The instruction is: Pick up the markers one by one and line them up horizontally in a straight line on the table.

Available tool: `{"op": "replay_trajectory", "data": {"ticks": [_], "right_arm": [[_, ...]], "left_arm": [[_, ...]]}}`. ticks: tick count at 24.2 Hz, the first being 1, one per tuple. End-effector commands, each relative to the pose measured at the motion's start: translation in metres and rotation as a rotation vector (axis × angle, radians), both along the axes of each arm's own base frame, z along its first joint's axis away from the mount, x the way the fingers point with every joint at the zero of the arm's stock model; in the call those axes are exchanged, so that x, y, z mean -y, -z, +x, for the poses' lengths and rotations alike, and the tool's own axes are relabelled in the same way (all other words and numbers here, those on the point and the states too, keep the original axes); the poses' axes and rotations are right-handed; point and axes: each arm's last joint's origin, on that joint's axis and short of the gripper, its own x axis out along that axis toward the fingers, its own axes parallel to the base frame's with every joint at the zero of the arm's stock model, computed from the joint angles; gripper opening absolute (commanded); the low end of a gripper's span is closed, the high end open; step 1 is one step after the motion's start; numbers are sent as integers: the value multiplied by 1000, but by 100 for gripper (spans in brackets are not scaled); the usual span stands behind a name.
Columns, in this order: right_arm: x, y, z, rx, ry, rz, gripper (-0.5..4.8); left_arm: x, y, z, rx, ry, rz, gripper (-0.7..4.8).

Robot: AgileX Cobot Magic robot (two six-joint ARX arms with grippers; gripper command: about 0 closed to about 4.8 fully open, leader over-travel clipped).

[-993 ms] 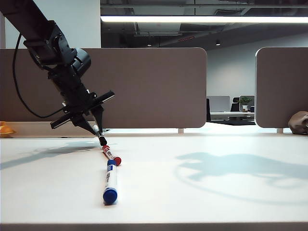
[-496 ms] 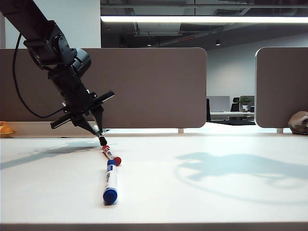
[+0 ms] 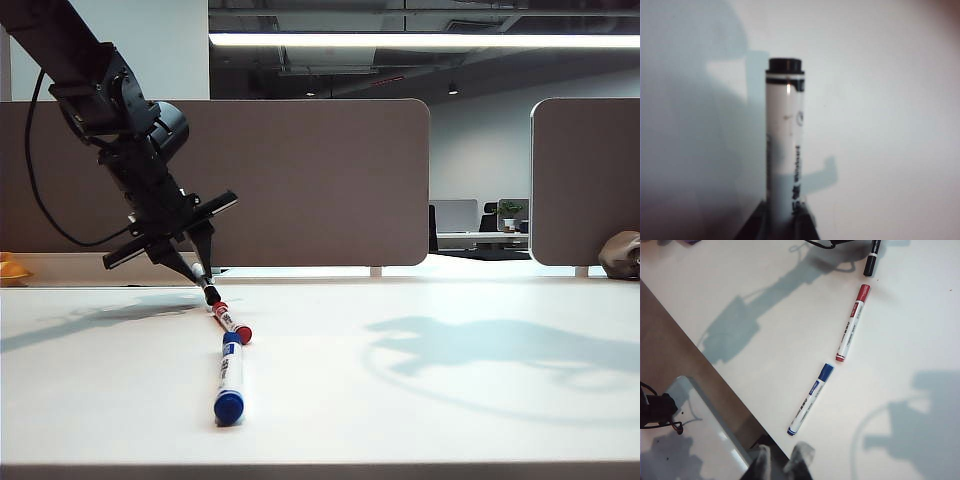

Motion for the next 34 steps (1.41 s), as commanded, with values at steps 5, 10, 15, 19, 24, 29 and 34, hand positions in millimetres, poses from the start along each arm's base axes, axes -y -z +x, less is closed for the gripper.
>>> {"op": "replay_trajectory", "data": {"ticks": [5,10,15,19,24,29,34], "right_arm": [[1,-3,-1,16,-1,12,63],[1,-3,-1,17,-1,12,63],[1,-3,-1,17,-1,12,63],[1,-3,-1,17,-1,12,63],[1,-3,-1,17,-1,12,63],[1,-3,-1,17,-1,12,63],[1,-3,-1,17,0,12,63]], "left_arm": [[0,1,-2,-22,1,5,22],[1,6,-2,-46,19,-14,21],[3,11,-1,-59,32,-30,22],[3,11,-1,-64,37,-43,23],[3,11,-2,-71,23,-57,26],[3,11,-2,-77,12,-70,30],[4,11,-2,-78,13,-69,102]]}}
